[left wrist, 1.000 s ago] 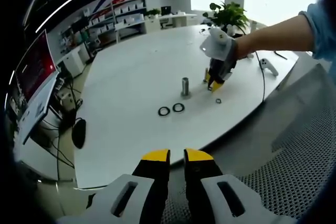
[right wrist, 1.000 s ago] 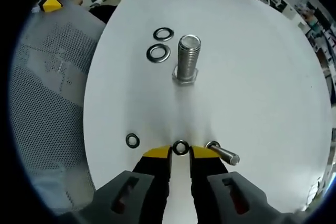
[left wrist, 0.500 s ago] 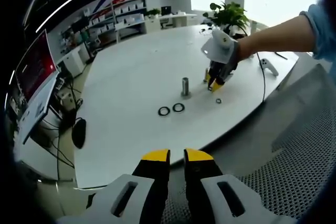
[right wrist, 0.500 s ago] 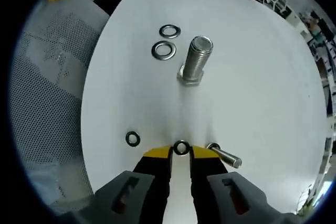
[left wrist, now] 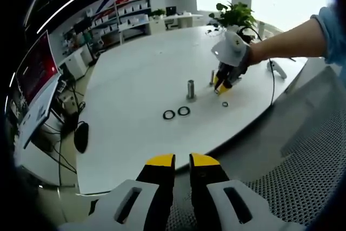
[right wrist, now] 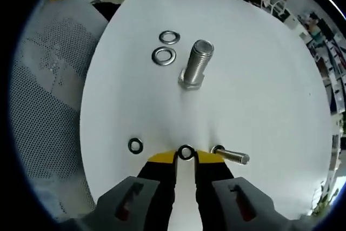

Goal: Place the washer onto the threaded stud by aligning its center hole with the stud, sliding it down to the base, and recovering from edge contact or off-axis alignment until the washer reaches the visible bottom stop.

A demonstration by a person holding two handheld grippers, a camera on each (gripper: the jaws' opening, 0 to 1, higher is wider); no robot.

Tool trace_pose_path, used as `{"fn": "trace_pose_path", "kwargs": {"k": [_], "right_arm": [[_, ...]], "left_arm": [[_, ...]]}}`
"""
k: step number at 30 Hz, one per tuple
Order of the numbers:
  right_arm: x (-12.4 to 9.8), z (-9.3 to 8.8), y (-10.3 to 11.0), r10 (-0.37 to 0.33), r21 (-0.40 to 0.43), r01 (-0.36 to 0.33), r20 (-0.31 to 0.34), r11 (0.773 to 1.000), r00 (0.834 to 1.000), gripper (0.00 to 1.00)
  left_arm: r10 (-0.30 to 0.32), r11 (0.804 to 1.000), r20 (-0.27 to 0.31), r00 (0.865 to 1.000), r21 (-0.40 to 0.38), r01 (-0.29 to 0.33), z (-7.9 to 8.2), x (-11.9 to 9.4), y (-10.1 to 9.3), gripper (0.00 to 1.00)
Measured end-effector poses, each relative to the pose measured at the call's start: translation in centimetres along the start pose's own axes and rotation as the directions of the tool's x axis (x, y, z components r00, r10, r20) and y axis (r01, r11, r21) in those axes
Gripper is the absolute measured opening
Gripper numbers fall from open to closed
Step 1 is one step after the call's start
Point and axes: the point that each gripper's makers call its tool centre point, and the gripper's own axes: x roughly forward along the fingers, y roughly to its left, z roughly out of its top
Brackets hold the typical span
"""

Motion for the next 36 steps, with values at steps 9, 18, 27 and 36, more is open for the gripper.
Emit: {"fn": "trace_pose_path", "kwargs": {"k": [9,18,27,36], "right_arm": [[-2.0,0.3,0.4,0.047,0.092,-0.051,0.046,0.994,0.998,0.14],[-3.5,0.6,0.0,0.044,0.085,-0.049,0.058,0.995,0.997,0.14],[-4.9,1.6,-0.9,0.027,0.084,-0.034,0.079,0.996,0.997,0.13],[-6.3,2.8,-1.7,-0.007,0.063,0.001,0.088,0.998,0.996,0.13]], "left_arm": [[0.000,1.000,0.000,1.000,0.000,0.000,0.0,0.0,0.0,0.08],[0.000,1.000,0.000,1.000,0.000,0.000,0.0,0.0,0.0,0.08],[0.001,1.000,0.001,1.000,-0.001,-0.001,0.0,0.0,0.0,0.08],[0.002,1.000,0.002,1.000,-0.001,-0.002,0.0,0.0,0.1,0.08]]}}
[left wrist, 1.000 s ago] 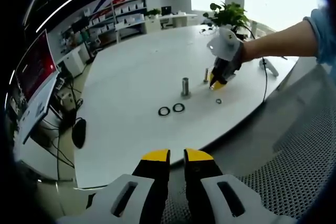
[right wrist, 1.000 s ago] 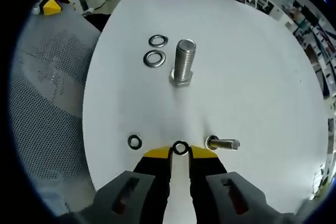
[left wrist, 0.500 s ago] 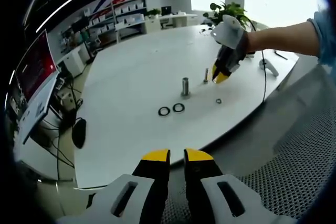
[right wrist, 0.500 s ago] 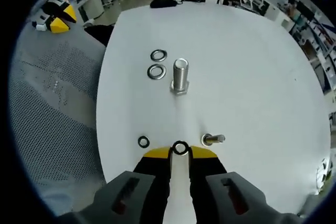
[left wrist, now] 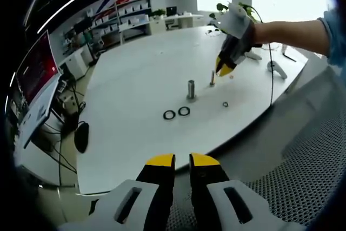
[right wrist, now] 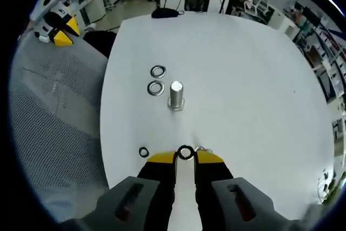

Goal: Place the washer onto the threaded stud by aligning its center hole with the stud, sliding it down to the base, and recovering from edge contact or off-axis alignment until the washer reaches the visible bottom stop.

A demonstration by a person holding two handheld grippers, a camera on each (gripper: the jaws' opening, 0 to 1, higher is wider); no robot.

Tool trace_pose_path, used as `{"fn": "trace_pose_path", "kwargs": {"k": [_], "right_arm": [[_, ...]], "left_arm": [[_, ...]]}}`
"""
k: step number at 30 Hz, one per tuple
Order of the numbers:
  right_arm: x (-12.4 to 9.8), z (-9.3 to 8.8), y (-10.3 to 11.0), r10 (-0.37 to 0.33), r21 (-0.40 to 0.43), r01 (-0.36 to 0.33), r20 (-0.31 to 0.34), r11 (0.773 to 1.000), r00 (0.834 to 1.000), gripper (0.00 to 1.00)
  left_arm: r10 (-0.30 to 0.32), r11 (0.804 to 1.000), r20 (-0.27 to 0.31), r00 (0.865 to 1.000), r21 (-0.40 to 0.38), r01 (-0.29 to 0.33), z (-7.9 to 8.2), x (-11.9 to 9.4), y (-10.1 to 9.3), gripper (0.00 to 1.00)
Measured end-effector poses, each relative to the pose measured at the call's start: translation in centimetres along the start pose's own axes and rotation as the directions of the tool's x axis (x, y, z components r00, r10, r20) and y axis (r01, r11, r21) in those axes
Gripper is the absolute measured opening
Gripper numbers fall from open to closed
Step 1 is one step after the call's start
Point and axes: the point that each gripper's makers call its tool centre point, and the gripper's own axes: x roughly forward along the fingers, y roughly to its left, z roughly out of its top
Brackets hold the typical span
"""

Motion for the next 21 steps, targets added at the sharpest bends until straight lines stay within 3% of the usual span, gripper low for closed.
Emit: {"fn": "trace_pose_path", "kwargs": {"k": [12,21], "right_arm": [[-0.4,0.1,-1.7,-0.062,-0.061,0.060,-0.029,0.996,0.998,0.13],[0.3,-0.4,-2.5,-0.062,-0.074,0.057,-0.067,0.996,0.996,0.13]], "left_arm": [[0.000,1.000,0.000,1.000,0.000,0.000,0.0,0.0,0.0,0.08],[0.000,1.000,-0.002,1.000,-0.001,0.000,0.0,0.0,0.0,0.08]]}}
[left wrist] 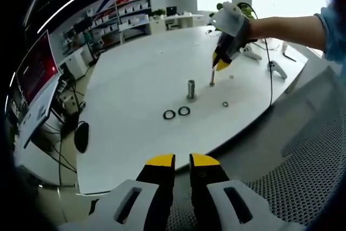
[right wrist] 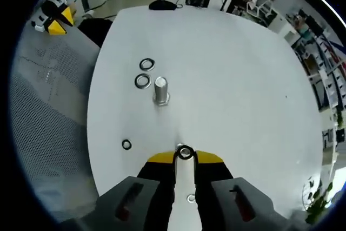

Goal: Place the washer onto the threaded stud by aligning its center hole with the stud, sliding it down to the base, and recovering from edge contact or off-axis alignment until the washer reaches the visible bottom stop.

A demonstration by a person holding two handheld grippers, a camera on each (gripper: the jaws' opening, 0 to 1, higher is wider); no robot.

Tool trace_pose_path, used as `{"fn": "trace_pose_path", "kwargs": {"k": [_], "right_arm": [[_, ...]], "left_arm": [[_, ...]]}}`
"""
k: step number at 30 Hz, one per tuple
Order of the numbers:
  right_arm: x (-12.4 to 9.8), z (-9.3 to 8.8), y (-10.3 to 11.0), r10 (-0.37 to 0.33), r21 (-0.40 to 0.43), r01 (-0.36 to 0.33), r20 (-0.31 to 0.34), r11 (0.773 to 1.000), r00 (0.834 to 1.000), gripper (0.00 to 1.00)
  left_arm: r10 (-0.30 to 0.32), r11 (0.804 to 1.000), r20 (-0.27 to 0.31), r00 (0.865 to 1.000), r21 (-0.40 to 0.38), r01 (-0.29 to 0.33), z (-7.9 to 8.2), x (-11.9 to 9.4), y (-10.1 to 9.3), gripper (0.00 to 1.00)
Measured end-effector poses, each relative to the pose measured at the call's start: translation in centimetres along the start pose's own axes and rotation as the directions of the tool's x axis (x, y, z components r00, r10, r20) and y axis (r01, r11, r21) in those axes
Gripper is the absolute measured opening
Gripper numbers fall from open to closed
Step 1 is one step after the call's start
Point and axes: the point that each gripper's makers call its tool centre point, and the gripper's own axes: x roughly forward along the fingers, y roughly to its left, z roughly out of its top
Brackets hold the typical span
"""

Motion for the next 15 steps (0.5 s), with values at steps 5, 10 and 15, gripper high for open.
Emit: {"fn": "trace_pose_path", "kwargs": {"k": [5,10,15], "right_arm": [[0.4,-0.1,0.1,0.024,0.027,-0.024,-0.012,0.999,1.000,0.13],[0.7,-0.3,-0.1,0.022,0.022,-0.021,-0.025,1.000,0.999,0.13],[1.2,-0.8,-0.1,0.037,0.027,-0.036,-0.042,0.999,0.998,0.13]], "left_arm": [[0.000,1.000,-0.003,1.000,0.000,0.000,-0.1,0.0,0.0,0.08],[0.000,1.000,-0.003,1.000,0.000,0.000,-0.1,0.0,0.0,0.08],[0.000,1.000,-0.004,1.000,0.000,0.000,-0.1,0.0,0.0,0.08]]}}
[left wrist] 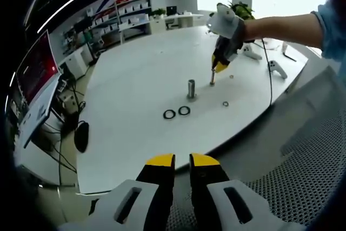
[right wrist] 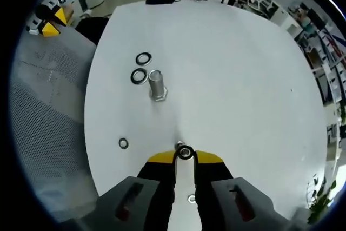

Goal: Place the washer onto the threaded stud by aligning its center hole with the stud, sliding it down to the base, and recovering from edge contact or off-axis alignment until the washer reaches the visible bottom stop.

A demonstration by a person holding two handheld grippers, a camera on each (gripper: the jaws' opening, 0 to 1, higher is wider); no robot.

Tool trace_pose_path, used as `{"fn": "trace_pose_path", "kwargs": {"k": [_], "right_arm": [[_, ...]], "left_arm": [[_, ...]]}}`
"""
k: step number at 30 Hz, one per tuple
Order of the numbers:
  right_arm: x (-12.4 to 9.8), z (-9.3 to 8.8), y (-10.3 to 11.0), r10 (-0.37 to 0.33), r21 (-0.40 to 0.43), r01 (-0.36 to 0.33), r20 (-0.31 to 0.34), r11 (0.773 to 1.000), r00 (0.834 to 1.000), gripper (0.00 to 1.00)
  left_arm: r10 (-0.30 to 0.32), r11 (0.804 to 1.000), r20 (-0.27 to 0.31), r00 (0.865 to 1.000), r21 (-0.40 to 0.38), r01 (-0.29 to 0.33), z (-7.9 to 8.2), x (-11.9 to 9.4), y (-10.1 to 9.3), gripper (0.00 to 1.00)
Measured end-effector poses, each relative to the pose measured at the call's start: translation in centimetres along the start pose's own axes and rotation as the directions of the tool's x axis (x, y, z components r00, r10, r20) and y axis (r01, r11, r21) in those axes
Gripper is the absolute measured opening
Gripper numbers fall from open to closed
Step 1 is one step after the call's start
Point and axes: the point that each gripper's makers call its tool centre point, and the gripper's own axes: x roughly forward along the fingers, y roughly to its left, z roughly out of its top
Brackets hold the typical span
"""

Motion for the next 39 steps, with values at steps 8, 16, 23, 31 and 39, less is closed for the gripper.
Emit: {"fn": "trace_pose_path", "kwargs": {"k": [8,16,23,31,39], "right_arm": [[1.1,-0.6,0.1,0.016,0.012,-0.016,-0.024,1.000,1.000,0.13],[2.6,-1.1,0.1,0.029,0.014,-0.028,-0.048,1.000,0.998,0.13],[3.8,-1.5,0.2,0.036,0.017,-0.035,-0.070,0.999,0.997,0.13],[4.1,-1.4,0.5,0.045,0.027,-0.043,-0.079,0.999,0.996,0.13],[4.5,-1.4,0.4,0.055,0.041,-0.053,-0.072,0.998,0.996,0.13]], "left_arm": [[0.000,1.000,-0.001,1.000,-0.001,0.000,0.0,0.0,0.0,0.08],[0.001,1.000,-0.002,1.000,-0.002,-0.001,0.0,0.0,0.0,0.08],[0.002,1.000,-0.001,1.000,-0.005,-0.002,0.0,0.0,0.0,0.08],[0.002,1.000,-0.002,1.000,-0.007,-0.002,0.0,0.0,0.1,0.08],[0.003,1.000,-0.001,1.000,-0.008,-0.003,0.0,0.0,0.1,0.08]]}}
